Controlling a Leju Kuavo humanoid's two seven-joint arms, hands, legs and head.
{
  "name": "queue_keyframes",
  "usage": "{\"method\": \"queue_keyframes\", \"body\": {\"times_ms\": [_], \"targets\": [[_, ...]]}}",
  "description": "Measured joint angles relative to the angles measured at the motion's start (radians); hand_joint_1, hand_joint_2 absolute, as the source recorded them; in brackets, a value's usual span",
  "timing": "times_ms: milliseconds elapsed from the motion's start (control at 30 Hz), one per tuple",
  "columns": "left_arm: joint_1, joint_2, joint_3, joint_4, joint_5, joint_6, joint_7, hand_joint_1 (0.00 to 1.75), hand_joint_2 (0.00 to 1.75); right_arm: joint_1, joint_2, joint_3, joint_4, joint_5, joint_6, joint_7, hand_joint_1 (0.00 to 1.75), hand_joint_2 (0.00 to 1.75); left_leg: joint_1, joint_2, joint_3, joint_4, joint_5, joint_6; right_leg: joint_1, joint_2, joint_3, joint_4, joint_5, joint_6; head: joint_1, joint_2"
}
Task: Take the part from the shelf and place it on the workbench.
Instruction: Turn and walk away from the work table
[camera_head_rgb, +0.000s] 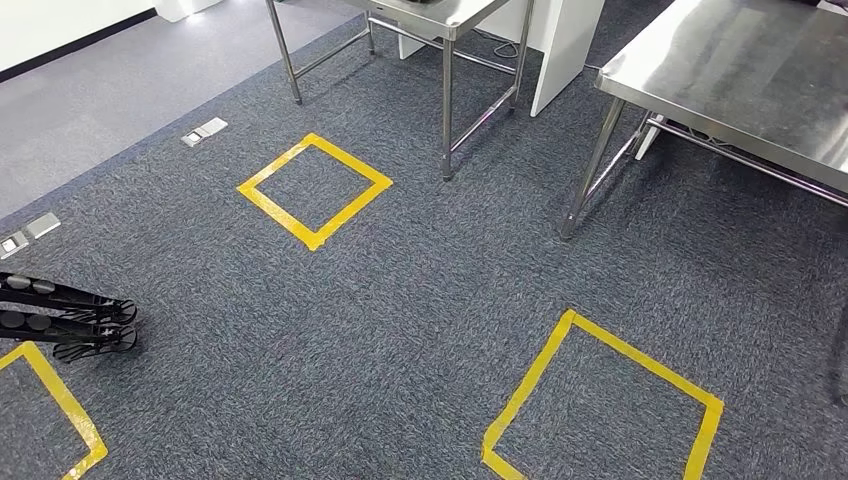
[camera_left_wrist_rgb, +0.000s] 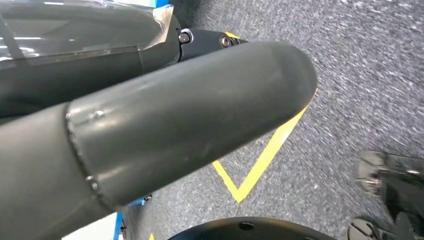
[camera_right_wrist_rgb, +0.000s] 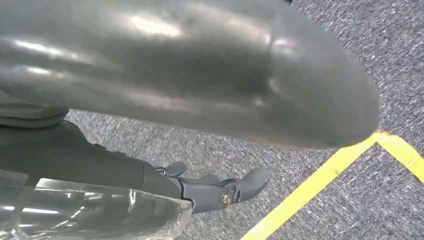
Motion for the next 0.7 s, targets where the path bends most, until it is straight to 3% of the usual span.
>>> {"method": "queue_keyframes", "body": {"times_ms": [33,67,100,167,233,267,367,433,500,567,600,633,700], "targets": [[0.0,0.0,0.0,0.0,0.002,0.001,0.0,0.0,0.0,0.0,0.0,0.0,0.0,0.003,0.002,0.001,0.0,0.0,0.0,0.0,-0.03,0.06,-0.02,-0.002,0.002,-0.003,0.0,0.0,-0.001,-0.001,0.0,0.0],[0.001,-0.001,0.0,0.0,0.005,0.003,0.0,0.0,0.0,0.0,0.0,0.0,0.0,0.005,0.003,0.002,0.0,0.0,0.0,0.001,-0.046,0.09,-0.022,-0.002,0.003,-0.006,0.0,0.0,-0.001,-0.001,0.0,0.0],[0.002,-0.001,0.0,0.0,0.006,0.006,0.0,0.0,0.0,0.0,0.0,0.001,0.0,0.007,0.005,0.004,0.0,0.0,0.0,0.002,-0.042,0.079,-0.004,-0.001,0.004,-0.008,0.002,0.0,-0.002,-0.002,0.0,0.0],[0.003,0.0,0.0,0.0,0.008,0.009,0.001,0.0,0.0,-0.001,-0.001,0.001,0.0,0.009,0.007,0.006,0.0,0.0,-0.001,0.012,0.019,-0.047,0.066,0.009,0.006,-0.009,0.006,0.0,-0.004,-0.003,0.0,0.0],[0.0,0.0,0.0,0.0,0.01,0.011,0.002,0.0,0.0,-0.002,0.0,0.002,0.0,0.009,0.007,0.006,0.0,0.0,-0.006,0.028,0.082,-0.174,0.111,0.019,0.014,-0.011,0.007,0.002,-0.008,0.002,0.0,0.0],[-0.001,0.001,0.0,0.0,0.01,0.011,0.003,0.0,0.0,-0.002,-0.001,0.002,0.0,0.009,0.007,0.006,0.0,0.0,-0.009,0.032,0.095,-0.203,0.117,0.023,0.018,-0.012,0.006,0.003,-0.009,0.005,0.0,0.0],[0.0,0.001,0.0,0.0,0.01,0.012,0.007,0.0,0.0,-0.002,-0.002,0.002,0.0,0.007,0.007,0.006,0.0,0.0,-0.011,0.026,0.097,-0.218,0.122,0.035,0.021,-0.018,0.002,0.007,-0.015,0.018,0.001,0.0],[0.0,0.001,0.0,0.0,0.009,0.012,0.01,0.0,0.0,-0.002,-0.003,0.002,0.0,0.005,0.007,0.006,0.0,0.0,-0.007,0.022,0.099,-0.228,0.131,0.047,0.02,-0.01,-0.025,0.065,-0.048,0.021,0.003,0.0],[0.0,0.002,0.0,0.0,0.007,0.012,0.011,0.0,0.0,-0.001,-0.004,0.002,0.0,0.004,0.007,0.006,0.0,0.0,-0.006,0.017,0.097,-0.23,0.134,0.052,0.016,0.0,-0.09,0.197,-0.109,0.017,0.004,0.0],[0.0,0.002,0.0,0.0,0.006,0.012,0.012,0.0,0.0,0.001,-0.004,0.002,0.0,0.003,0.007,0.007,0.0,0.0,-0.006,0.011,0.096,-0.229,0.134,0.052,0.012,0.002,-0.141,0.299,-0.14,0.023,0.004,0.0],[0.0,0.002,0.0,0.0,0.005,0.012,0.013,0.0,0.0,0.001,-0.005,0.002,0.0,0.002,0.007,0.007,0.0,0.0,-0.005,0.007,0.096,-0.229,0.134,0.051,0.01,0.002,-0.139,0.296,-0.131,0.032,0.004,0.0],[0.001,0.002,0.0,0.0,0.003,0.012,0.013,0.0,0.0,0.001,-0.005,0.002,0.0,0.002,0.007,0.007,0.0,0.0,-0.005,0.003,0.097,-0.229,0.134,0.05,0.007,0.003,-0.117,0.249,-0.106,0.043,0.004,0.0],[0.0,0.002,0.0,0.0,-0.002,0.011,0.013,0.0,0.0,0.0,-0.007,0.002,0.0,0.001,0.007,0.007,0.0,0.0,-0.006,-0.005,0.099,-0.224,0.132,0.044,-0.001,0.01,-0.047,0.102,-0.045,0.06,0.006,0.0]]}}
